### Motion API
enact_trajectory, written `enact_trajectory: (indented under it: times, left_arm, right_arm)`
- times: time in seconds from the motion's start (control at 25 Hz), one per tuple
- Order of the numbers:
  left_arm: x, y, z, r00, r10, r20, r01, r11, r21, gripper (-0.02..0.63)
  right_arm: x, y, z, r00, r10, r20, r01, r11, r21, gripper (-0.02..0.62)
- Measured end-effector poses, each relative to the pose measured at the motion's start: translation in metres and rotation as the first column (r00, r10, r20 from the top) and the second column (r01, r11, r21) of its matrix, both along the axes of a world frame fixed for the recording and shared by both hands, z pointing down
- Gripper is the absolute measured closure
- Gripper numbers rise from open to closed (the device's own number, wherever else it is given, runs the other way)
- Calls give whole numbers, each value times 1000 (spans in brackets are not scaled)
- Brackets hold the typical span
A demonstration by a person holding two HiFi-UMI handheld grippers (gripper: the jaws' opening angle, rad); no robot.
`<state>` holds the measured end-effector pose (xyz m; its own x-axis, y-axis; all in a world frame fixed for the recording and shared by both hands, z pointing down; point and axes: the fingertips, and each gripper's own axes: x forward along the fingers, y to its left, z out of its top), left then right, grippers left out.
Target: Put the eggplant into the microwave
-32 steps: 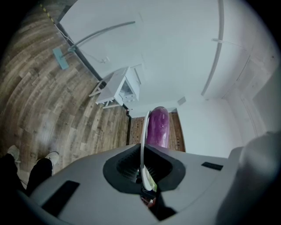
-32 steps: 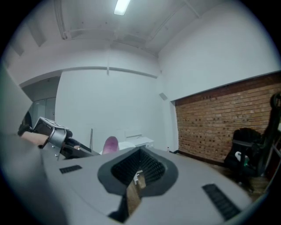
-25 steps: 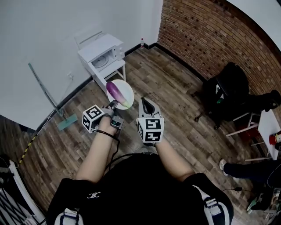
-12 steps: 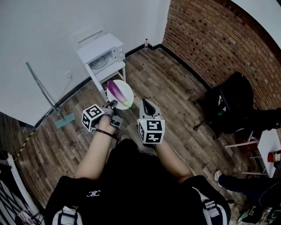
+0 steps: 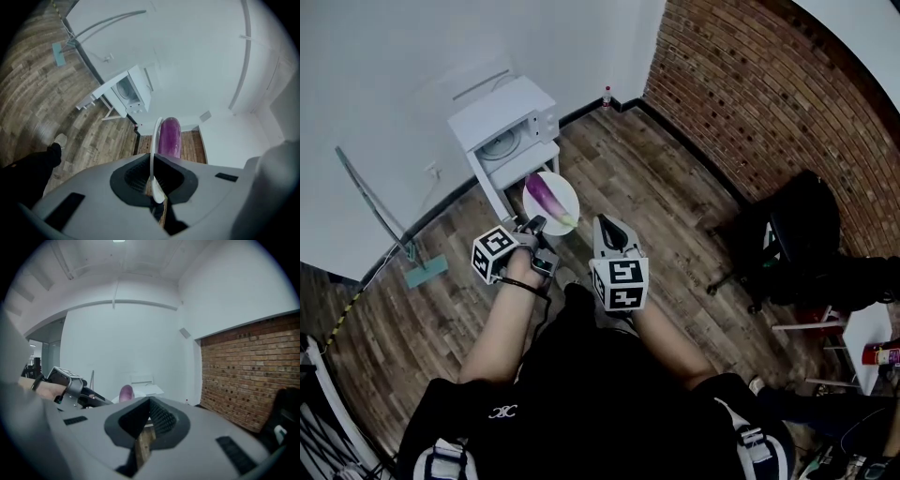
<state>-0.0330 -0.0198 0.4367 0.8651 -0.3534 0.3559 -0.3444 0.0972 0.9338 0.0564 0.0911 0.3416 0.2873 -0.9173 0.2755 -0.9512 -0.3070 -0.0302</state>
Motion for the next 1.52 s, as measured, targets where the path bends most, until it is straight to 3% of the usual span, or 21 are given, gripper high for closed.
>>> enact_trajectory:
  times: [0.36, 0.56, 0.76, 1.08, 1.2, 1.32, 1.52]
  left_arm:
    - [67, -117, 15, 998, -60, -22, 59, 998, -13, 589]
    - [98, -184, 12, 991, -110, -78, 111, 994, 5, 589]
    - [107, -231, 26, 991, -130, -43, 131, 991, 18, 589]
    - [111, -256, 58, 985, -169, 25, 169, 986, 1, 589]
    - [117, -265, 71, 976, -213, 48, 214, 977, -12, 589]
    - [128, -278, 78, 955, -290, 68, 291, 957, -14, 589]
    - [142, -293, 93, 888, -451, 87, 456, 888, -53, 588]
  right_arm:
    - [81, -130, -7, 999, -50, -17, 50, 999, -18, 588]
    - [123, -203, -15, 997, -75, -19, 75, 997, -14, 588]
    - [141, -257, -1, 994, -105, 8, 105, 994, -38, 588]
    - [152, -322, 29, 977, -203, 64, 208, 974, -90, 586]
    - [155, -349, 38, 958, -280, 69, 286, 953, -104, 588]
    - [161, -379, 44, 917, -392, 68, 398, 910, -116, 588]
    - [176, -422, 51, 824, -562, 64, 566, 815, -127, 588]
